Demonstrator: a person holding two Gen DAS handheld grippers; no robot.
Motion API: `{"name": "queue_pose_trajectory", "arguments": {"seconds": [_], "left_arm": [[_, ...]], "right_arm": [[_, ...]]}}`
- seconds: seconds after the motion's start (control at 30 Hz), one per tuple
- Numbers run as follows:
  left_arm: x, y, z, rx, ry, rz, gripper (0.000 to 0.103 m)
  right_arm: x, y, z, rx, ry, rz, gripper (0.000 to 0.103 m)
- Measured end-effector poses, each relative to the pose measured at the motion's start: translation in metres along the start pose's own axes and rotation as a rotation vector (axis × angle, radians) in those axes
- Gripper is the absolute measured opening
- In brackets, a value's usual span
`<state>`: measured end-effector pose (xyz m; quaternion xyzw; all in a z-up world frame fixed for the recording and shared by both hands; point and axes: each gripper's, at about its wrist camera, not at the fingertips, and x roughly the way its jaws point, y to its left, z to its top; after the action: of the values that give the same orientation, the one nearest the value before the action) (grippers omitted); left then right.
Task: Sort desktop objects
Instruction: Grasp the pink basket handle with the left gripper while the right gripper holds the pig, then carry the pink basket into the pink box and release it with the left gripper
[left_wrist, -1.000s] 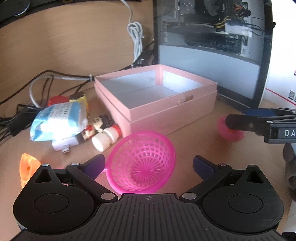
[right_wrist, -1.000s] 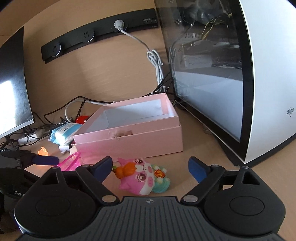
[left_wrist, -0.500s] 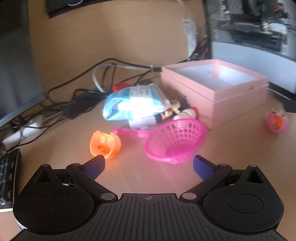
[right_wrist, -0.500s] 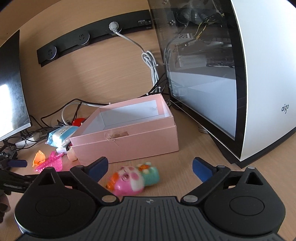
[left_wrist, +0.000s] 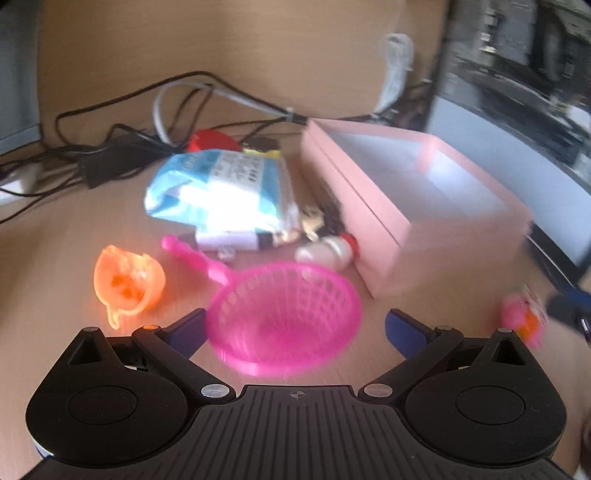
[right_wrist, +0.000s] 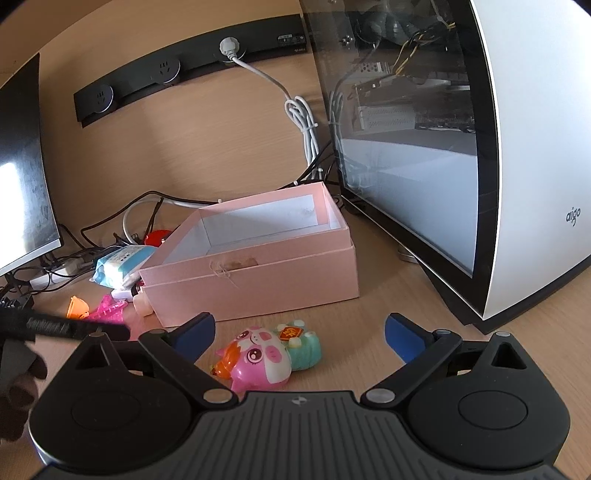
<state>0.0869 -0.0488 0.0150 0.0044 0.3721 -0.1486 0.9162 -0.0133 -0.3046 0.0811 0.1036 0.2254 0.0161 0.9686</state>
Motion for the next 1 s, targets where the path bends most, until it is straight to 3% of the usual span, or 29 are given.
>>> {"name": "queue_pose_trajectory", "arguments": {"seconds": [0.1,0.13,0.2,0.3,0.4,0.53,0.57,0.63,0.7,0.73,0.9,0.93,0.97,1.0], "left_arm": [[0.003,-0.003,0.004,0.007,0.003,0.048,0.099],[0.002,-0.003,0.002,0.011,0.004,0.061,0.088],[-0.004,0.003,-0.001,0.000,0.003,0.065,0.087],[-0.025,0.013,-0.015,0.025,-0.005,0.035,0.087],[-0.049,0.014,-0.039,0.116,0.020,-0.044,0.088],[-0.074,0.013,-0.067,0.197,0.045,-0.080,0.091],[-0.079,0.014,-0.071,0.194,0.048,-0.077,0.097],[-0.086,0.016,-0.073,0.168,0.047,-0.077,0.097],[-0.088,0.018,-0.069,0.122,0.045,-0.072,0.099],[-0.087,0.018,-0.067,0.101,0.045,-0.067,0.100],[-0.072,0.018,-0.064,0.031,0.095,-0.024,0.099],[-0.072,0.017,-0.066,0.033,0.091,-0.019,0.096],[-0.074,0.015,-0.067,0.048,0.080,-0.012,0.087],[-0.076,0.013,-0.068,0.064,0.072,-0.002,0.087]], "right_arm": [[0.001,0.000,0.000,0.002,0.004,-0.004,0.099],[0.001,0.000,0.000,0.000,0.006,-0.004,0.099],[0.001,0.002,0.000,-0.015,0.006,-0.001,0.099],[-0.003,0.017,-0.002,-0.129,0.000,0.022,0.099],[0.001,0.036,-0.005,-0.282,0.054,0.028,0.099],[0.021,0.040,-0.001,-0.288,0.159,0.012,0.099],[0.026,0.037,0.001,-0.266,0.182,0.011,0.099],[0.035,0.031,0.005,-0.222,0.215,0.018,0.097],[0.043,0.029,0.006,-0.205,0.239,0.020,0.080],[0.045,0.030,0.005,-0.206,0.256,0.025,0.077],[0.029,0.043,-0.005,-0.288,0.254,0.043,0.072],[0.023,0.045,-0.007,-0.310,0.256,0.050,0.072],[0.016,0.047,-0.009,-0.329,0.264,0.066,0.072],[0.010,0.048,-0.009,-0.337,0.270,0.079,0.071]]}}
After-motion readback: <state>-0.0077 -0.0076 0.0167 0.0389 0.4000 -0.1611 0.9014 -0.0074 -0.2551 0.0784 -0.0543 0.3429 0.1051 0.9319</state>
